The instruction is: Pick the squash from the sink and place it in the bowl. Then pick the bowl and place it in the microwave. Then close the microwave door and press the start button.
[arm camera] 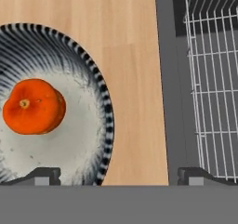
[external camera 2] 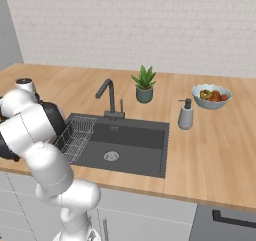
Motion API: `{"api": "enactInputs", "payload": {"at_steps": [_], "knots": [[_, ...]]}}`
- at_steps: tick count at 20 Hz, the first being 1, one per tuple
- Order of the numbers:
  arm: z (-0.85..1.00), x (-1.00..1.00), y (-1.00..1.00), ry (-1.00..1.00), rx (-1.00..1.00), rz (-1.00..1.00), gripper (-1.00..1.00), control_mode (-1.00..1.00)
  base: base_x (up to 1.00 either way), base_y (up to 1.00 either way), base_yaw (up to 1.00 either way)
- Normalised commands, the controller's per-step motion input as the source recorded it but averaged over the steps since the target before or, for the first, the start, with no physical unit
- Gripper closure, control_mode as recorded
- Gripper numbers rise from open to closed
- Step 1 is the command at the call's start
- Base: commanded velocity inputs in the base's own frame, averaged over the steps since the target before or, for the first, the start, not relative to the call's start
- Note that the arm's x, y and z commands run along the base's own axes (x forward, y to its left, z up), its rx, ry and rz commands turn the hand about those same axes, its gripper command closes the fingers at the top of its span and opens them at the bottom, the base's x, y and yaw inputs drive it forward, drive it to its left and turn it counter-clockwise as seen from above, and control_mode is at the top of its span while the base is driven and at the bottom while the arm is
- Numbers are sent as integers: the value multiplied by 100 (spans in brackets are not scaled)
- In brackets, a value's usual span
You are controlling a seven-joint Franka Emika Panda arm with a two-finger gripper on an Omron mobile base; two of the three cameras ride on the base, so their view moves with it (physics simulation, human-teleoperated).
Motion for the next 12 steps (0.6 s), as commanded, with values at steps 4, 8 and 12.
{"api": "enactInputs", "payload": {"at_steps": [4, 8, 12], "knots": [[-25, 7, 18, 0, 0, 0, -100, -100, 0, 0, 0], [-21, 19, 29, 0, 0, 0, -100, -100, 0, 0, 0], [-22, 27, 11, 1, 0, 0, -100, -100, 0, 0, 0]]}}
